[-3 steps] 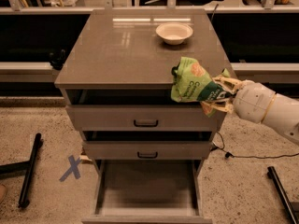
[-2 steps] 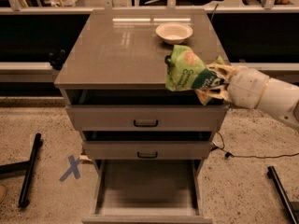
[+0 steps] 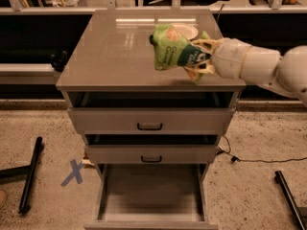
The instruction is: Pick green rice chip bag from bottom drawer and place on counter
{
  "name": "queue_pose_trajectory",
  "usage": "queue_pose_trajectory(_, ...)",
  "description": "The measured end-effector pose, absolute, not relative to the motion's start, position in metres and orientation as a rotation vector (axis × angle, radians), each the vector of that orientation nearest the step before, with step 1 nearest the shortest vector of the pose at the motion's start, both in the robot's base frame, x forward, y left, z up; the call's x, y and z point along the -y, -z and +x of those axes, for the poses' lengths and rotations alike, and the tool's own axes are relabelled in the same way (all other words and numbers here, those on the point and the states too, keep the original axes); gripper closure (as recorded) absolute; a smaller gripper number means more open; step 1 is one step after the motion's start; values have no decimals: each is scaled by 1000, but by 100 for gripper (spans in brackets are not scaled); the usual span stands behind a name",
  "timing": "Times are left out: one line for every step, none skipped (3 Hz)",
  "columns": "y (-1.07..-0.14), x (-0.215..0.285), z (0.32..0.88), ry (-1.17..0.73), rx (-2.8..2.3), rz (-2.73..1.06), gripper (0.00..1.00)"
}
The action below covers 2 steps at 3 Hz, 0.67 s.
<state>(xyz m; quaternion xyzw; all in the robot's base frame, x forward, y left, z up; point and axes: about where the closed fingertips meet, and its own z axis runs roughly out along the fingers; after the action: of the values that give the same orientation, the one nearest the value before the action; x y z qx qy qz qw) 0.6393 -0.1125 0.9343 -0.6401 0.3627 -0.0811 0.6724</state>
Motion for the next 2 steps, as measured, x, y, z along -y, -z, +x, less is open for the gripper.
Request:
queue_pose_trajectory(-939, 86, 672, 177, -829, -1482, 85)
queue_pose_trajectory(-933, 50, 713, 132, -863, -1519, 52)
